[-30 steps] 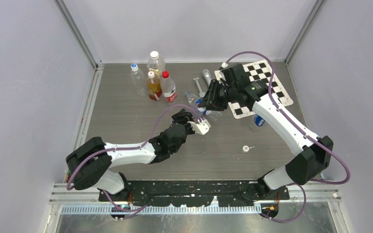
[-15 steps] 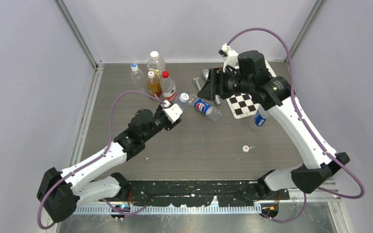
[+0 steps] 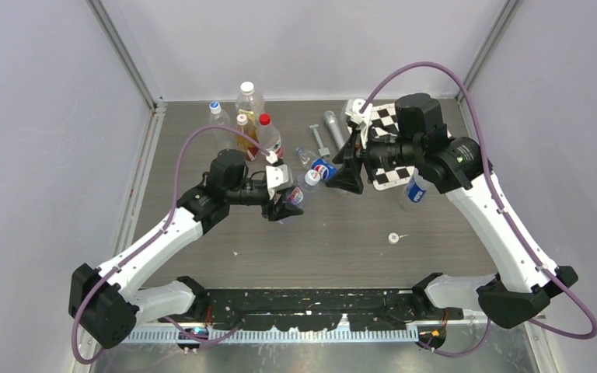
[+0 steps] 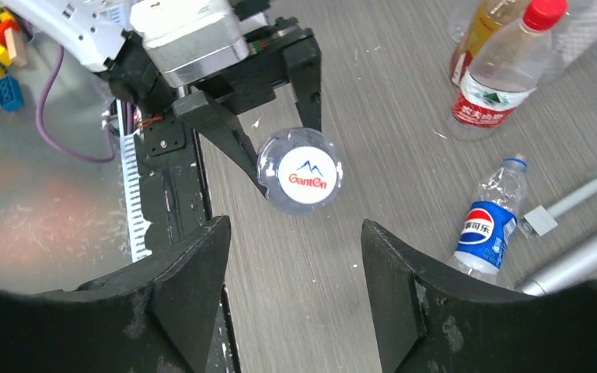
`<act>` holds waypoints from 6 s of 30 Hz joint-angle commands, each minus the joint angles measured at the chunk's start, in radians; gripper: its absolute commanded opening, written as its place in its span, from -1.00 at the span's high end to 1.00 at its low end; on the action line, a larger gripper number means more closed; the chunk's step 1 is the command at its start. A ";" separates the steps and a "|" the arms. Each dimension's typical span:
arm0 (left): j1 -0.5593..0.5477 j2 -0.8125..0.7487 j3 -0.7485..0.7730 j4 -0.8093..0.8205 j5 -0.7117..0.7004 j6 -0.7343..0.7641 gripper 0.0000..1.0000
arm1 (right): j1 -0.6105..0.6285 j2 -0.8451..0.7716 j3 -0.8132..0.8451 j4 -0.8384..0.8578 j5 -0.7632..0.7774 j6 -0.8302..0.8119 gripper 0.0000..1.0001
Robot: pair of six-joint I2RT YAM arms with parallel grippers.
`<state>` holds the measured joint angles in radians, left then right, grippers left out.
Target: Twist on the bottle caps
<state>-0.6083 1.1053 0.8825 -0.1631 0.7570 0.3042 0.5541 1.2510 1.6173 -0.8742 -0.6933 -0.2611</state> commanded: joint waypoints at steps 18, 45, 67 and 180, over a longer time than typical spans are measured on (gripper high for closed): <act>0.002 0.044 0.075 -0.082 0.225 0.082 1.00 | 0.050 0.121 0.066 -0.101 -0.183 -0.228 -0.16; -0.111 -0.047 -0.069 0.210 -0.346 0.018 1.00 | 0.091 0.226 0.100 -0.078 0.115 0.189 0.99; -0.383 0.045 -0.306 0.791 -1.095 -0.106 1.00 | 0.092 0.131 0.005 0.014 0.588 0.876 -0.27; -0.082 -0.270 -0.384 0.248 -1.006 -0.246 -0.99 | -0.155 -0.261 -0.508 0.182 1.046 0.655 -0.57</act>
<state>-0.6933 0.8333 0.4595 0.1284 -0.2714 0.0998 0.4034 1.0370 1.0515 -0.6827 0.3618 0.4137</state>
